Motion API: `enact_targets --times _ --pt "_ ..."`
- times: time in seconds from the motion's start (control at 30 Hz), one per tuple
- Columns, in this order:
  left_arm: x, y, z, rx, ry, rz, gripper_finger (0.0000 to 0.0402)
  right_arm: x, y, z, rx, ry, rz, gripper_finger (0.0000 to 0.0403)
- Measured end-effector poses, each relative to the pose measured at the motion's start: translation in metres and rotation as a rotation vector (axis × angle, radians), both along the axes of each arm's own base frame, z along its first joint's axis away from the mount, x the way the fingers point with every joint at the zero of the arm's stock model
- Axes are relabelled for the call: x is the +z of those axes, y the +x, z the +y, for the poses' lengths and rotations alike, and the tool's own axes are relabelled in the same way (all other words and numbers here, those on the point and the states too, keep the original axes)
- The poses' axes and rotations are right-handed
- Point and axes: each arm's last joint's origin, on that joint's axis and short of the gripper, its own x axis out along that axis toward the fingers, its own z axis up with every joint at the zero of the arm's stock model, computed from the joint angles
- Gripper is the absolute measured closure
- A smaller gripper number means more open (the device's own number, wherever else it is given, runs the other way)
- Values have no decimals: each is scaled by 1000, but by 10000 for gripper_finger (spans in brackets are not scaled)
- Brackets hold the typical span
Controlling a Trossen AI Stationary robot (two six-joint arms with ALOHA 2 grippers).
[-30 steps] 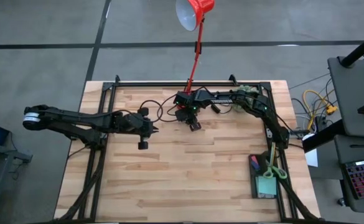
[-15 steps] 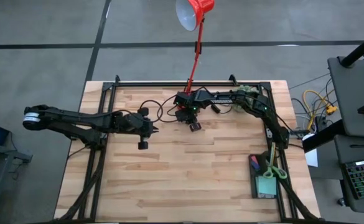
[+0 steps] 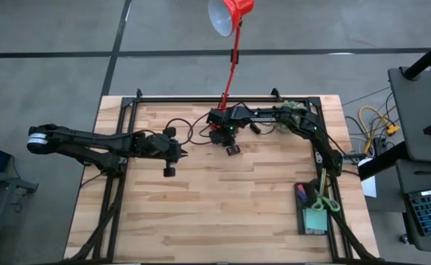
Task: Pick and place office supplies into organizer
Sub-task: Put the blue binder clip into the black desk organizer
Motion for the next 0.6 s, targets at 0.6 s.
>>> enact_targets --times 0.6 --pt "0 0 0 0 0 0 379 46 -33 43 -169 257 235 363"
